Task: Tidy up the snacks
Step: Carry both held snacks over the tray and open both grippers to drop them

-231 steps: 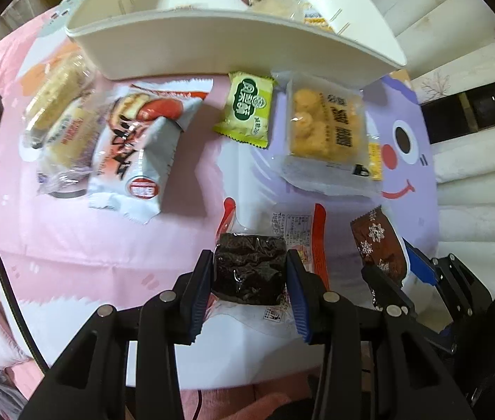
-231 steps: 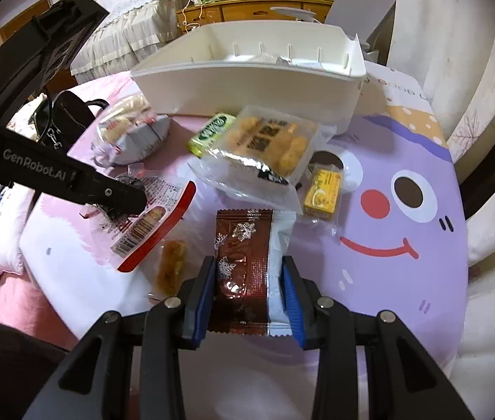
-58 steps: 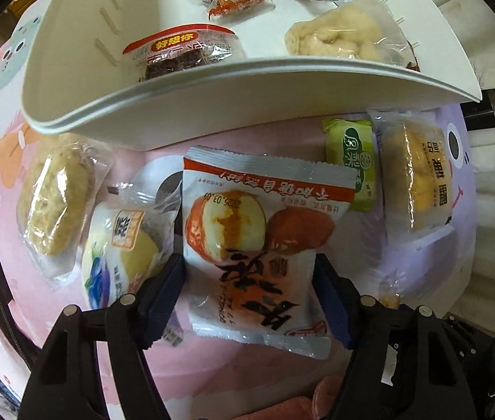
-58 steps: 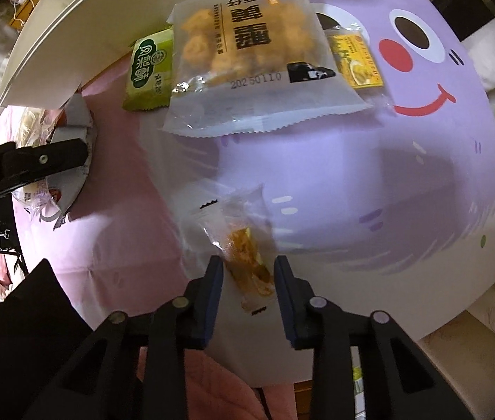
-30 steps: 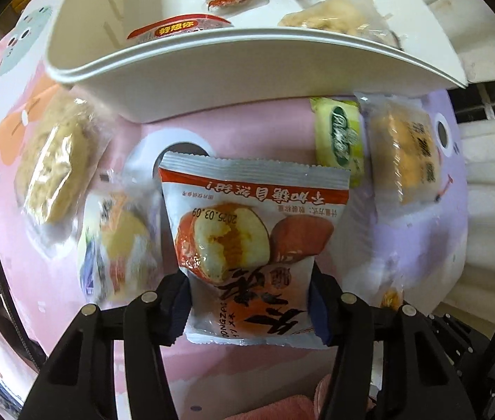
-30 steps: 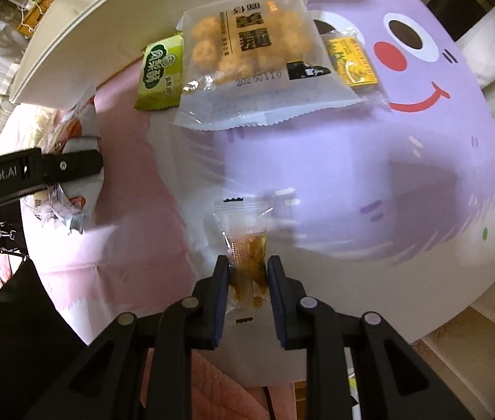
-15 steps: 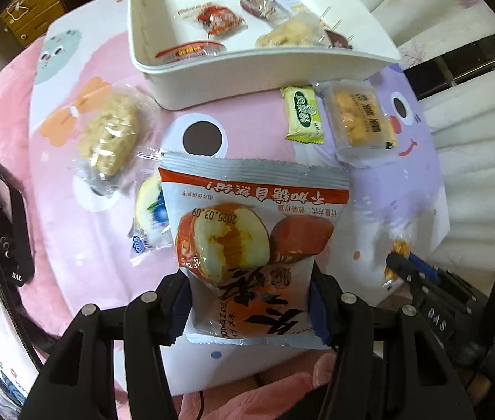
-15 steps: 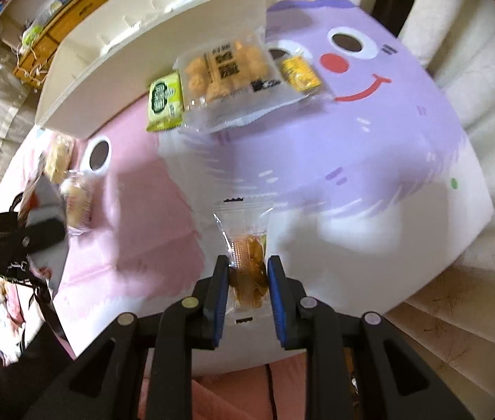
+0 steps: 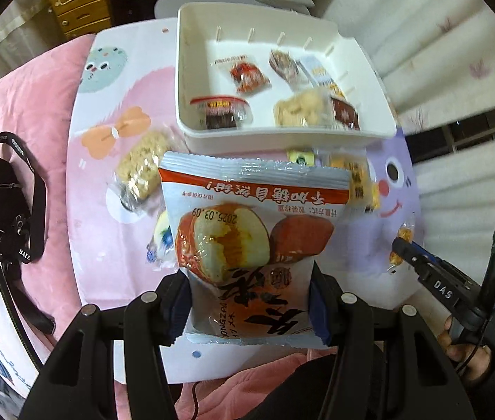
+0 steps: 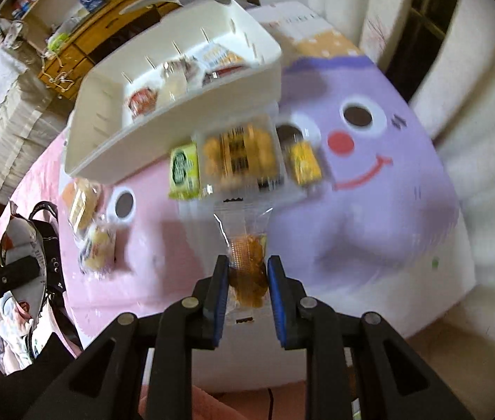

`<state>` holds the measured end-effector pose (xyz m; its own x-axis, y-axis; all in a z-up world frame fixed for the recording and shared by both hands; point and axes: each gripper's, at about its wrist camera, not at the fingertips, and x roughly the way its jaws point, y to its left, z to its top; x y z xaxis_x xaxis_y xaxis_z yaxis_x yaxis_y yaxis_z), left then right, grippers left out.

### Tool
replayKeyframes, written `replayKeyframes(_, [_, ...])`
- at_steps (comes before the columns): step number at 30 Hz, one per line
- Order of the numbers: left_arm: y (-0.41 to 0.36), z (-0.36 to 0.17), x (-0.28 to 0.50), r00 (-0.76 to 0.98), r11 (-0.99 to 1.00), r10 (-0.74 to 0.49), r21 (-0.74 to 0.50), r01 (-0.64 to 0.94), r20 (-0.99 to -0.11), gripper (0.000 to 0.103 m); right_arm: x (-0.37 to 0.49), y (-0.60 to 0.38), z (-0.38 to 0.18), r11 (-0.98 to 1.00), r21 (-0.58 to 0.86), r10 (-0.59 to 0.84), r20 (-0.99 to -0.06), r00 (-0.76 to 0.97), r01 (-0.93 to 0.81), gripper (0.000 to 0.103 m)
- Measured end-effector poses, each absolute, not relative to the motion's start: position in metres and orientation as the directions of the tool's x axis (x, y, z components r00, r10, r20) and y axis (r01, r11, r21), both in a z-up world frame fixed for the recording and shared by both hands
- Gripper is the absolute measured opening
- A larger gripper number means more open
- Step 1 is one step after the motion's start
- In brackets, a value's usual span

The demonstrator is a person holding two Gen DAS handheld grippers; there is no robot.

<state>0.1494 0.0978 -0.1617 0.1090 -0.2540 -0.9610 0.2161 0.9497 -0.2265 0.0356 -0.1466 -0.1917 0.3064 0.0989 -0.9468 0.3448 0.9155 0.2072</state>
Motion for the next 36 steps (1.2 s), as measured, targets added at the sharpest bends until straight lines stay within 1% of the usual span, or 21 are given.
replayKeyframes(9, [0.073, -0.137, 0.186, 0.19, 0.964, -0.242, -0.213, 0.158, -0.952, 0.055, 0.094, -0.185, -0.16, 0.949, 0.218, 0.121, -0.918, 0.376, 0.227, 0.022])
replayKeyframes(19, [0.051, -0.124, 0.225, 0.275, 0.973, -0.224, -0.195, 0.126, -0.935, 0.055, 0.143, -0.2, -0.142, 0.963, 0.243, 0.165, -0.871, 0.463, 0.113, 0.022])
replayKeyframes(24, [0.041, -0.126, 0.237, 0.318, 0.965, -0.258, -0.227, 0.131, -0.912, 0.055, 0.157, -0.198, -0.142, 0.968, 0.245, 0.183, -0.838, 0.514, 0.055, 0.022])
replayKeyframes(31, [0.035, -0.129, 0.247, 0.384, 0.953, -0.303, -0.278, 0.121, -0.872, 0.055, 0.173, -0.198, -0.146, 0.958, 0.288, 0.236, -0.789, 0.568, 0.002, 0.022])
replayKeyframes(33, [0.034, -0.131, 0.25, 0.399, 0.953, -0.304, -0.281, 0.116, -0.865, 0.057, 0.175, -0.2, -0.148, 0.953, 0.302, 0.248, -0.778, 0.577, -0.002, 0.022])
replayKeyframes(34, [0.033, -0.131, 0.25, 0.404, 0.955, -0.298, -0.278, 0.108, -0.865, 0.059, 0.177, -0.201, -0.15, 0.95, 0.311, 0.256, -0.776, 0.577, -0.003, 0.023])
replayKeyframes(36, [0.033, -0.134, 0.251, 0.407, 0.958, -0.284, -0.276, 0.079, -0.868, 0.064, 0.179, -0.203, -0.154, 0.946, 0.325, 0.266, -0.78, 0.566, 0.004, 0.032])
